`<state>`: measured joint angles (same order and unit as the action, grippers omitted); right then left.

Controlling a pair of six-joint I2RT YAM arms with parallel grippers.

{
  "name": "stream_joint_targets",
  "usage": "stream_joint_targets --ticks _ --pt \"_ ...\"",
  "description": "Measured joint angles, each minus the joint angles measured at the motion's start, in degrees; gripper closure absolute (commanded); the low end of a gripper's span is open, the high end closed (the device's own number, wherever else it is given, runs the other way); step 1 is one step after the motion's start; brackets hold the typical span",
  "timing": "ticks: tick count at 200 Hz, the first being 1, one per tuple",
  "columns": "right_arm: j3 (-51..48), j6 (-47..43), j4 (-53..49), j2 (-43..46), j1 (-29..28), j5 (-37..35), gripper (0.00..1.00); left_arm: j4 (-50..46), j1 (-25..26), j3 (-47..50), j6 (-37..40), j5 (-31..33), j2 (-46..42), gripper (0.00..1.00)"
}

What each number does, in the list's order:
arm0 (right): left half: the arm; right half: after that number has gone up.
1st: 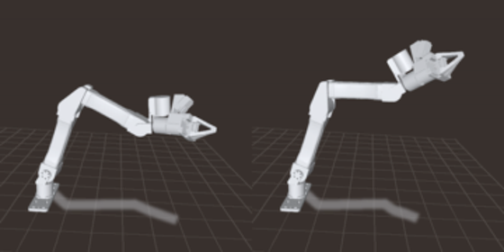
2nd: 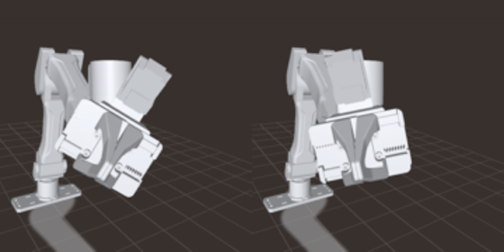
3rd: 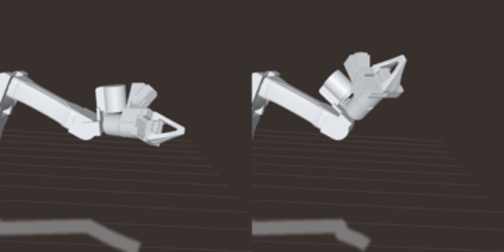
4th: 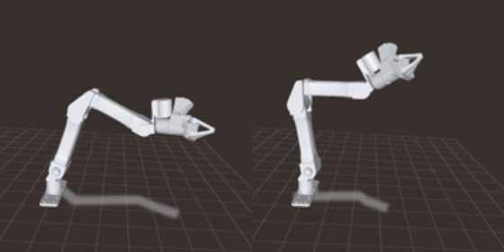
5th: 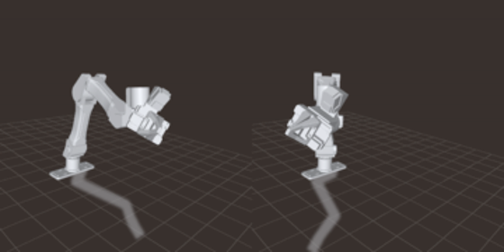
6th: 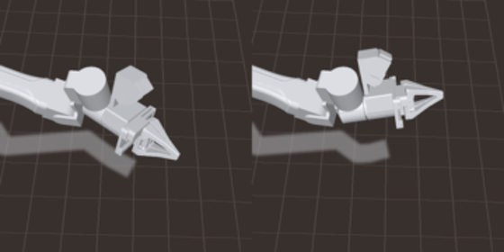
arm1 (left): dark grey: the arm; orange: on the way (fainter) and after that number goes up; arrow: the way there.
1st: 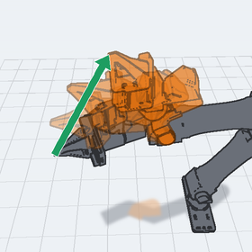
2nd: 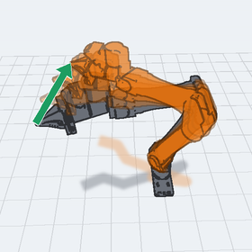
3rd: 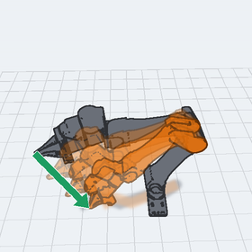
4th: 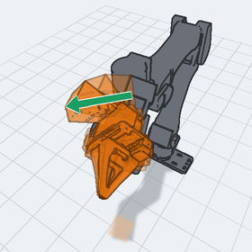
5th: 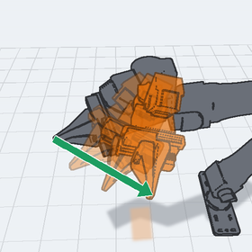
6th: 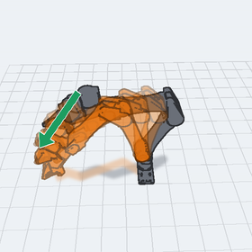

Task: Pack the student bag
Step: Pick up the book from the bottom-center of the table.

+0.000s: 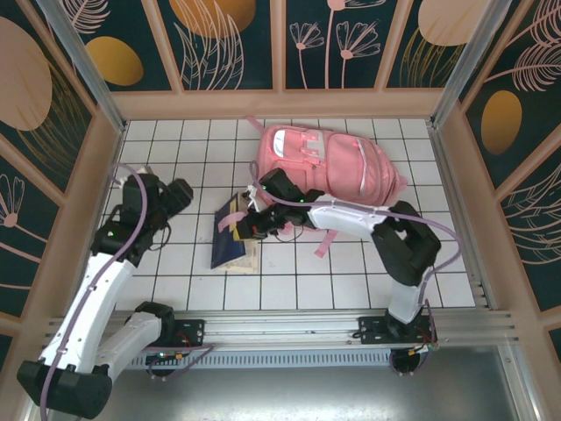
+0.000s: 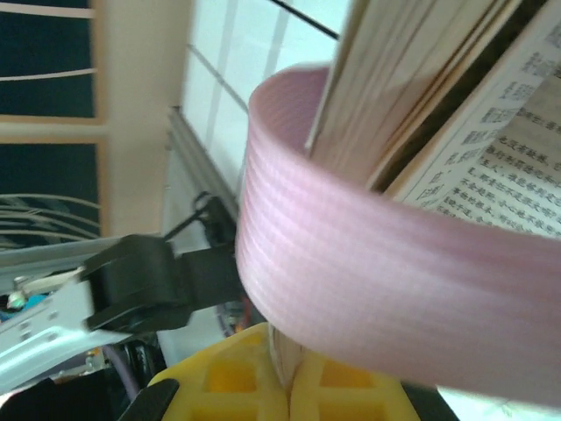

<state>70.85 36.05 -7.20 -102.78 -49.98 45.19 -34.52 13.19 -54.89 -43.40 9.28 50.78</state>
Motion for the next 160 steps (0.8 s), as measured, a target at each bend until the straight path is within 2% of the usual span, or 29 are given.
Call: stream_joint_targets --ticks 35,62,88,125,137,144,160 --pt "5.8 -1.7 -1.7 6.6 0.0 1.8 1.0 -3.3 0.0 -8.7 3.5 7.3 3.7 0.19" --pt "11.5 -4.6 -4.4 10.0 0.0 1.5 1.0 -4.3 0.0 -14.0 5.0 6.2 6.9 0.18" --pt "13.4 -7.3 -5.9 12.8 0.7 1.4 1.0 -2.4 0.0 -17.6 6.4 -2.9 8.6 0.16" --pt "12.0 -10.1 -6.7 15.5 4.2 3.3 1.0 1.8 0.0 -16.5 7.9 -16.0 8.9 0.15" --pt "10.3 -10.3 -6.6 16.9 5.5 4.6 1.0 5.2 0.0 -14.5 7.7 -22.3 8.7 0.1" --pt "9.3 -10.4 -6.4 17.7 6.2 5.4 1.0 8.1 0.0 -12.7 6.9 -26.3 8.5 0.02" --pt "7.4 -10.6 -5.6 19.1 7.3 7.1 1.0 16.2 0.0 -7.5 4.0 -35.4 8.0 0.01"
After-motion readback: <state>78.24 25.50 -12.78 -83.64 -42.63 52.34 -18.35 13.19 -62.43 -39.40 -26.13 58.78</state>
